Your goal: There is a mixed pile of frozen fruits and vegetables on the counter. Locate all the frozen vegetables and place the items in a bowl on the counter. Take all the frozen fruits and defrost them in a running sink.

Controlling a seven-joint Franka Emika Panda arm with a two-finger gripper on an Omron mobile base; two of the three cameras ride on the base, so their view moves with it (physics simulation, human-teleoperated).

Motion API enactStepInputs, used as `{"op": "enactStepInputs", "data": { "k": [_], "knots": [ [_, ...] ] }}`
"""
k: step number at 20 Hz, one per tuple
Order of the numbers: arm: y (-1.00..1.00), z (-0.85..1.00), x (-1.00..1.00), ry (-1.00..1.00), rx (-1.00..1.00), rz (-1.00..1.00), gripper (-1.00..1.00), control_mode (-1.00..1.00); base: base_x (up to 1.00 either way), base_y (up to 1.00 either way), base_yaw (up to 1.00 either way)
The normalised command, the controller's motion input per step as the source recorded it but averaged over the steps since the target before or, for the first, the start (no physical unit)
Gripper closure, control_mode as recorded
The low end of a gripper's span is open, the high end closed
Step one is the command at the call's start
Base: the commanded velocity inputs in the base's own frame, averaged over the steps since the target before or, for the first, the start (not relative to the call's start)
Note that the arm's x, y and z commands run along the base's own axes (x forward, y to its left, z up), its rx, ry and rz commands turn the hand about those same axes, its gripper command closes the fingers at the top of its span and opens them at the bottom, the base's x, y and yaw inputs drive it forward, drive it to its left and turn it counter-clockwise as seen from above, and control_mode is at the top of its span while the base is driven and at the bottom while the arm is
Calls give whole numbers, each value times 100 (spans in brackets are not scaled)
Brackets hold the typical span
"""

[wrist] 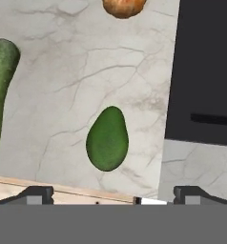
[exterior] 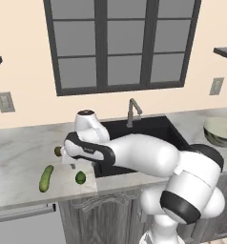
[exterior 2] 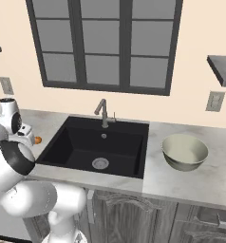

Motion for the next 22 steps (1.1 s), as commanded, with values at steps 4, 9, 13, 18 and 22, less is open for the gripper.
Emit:
{"op": "enactStepInputs", "data": {
  "k": [4, 9, 13, 18, 22],
  "knots": [
    [6, -31, 3, 2, -2, 0, -100, -100, 0, 0, 0],
    [4, -38, 1, 0, -1, 0, -100, -100, 0, 0, 0],
    [0, -38, 0, 1, -2, 0, -100, -100, 0, 0, 0],
    [3, -32, 4, 1, -1, 0, -100, -100, 0, 0, 0],
    [3, -17, 11, 2, 0, 0, -100, -100, 0, 0, 0]
  ]
}}
